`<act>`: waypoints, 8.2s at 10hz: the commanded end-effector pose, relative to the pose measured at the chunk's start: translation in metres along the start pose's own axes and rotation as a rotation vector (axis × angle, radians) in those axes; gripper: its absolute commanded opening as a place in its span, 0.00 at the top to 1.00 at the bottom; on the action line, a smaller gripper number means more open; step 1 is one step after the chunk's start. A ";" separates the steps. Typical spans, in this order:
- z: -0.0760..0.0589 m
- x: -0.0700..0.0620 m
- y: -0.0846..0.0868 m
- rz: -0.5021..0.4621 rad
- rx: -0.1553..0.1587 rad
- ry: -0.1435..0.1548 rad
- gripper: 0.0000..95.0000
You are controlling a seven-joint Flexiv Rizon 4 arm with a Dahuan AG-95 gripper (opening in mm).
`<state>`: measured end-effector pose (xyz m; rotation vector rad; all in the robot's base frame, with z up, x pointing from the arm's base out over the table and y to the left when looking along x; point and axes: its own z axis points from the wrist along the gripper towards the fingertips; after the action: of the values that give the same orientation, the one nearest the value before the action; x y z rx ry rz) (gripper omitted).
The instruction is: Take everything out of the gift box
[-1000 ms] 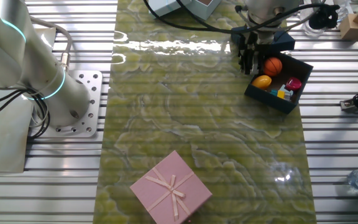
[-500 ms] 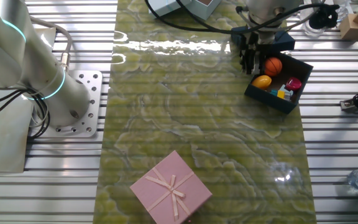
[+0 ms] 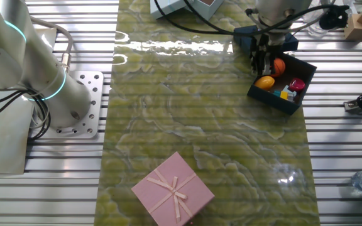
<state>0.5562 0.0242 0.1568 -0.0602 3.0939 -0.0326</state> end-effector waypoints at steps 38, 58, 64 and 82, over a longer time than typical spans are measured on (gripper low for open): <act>0.079 -0.060 0.036 -0.102 -0.041 0.054 0.80; 0.113 -0.067 0.035 -0.161 -0.041 0.037 0.60; 0.121 -0.066 0.041 -0.205 -0.037 0.042 0.60; 0.121 -0.063 0.037 -0.275 -0.045 0.047 0.60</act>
<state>0.6255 0.0607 0.0353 -0.4908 3.1009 0.0220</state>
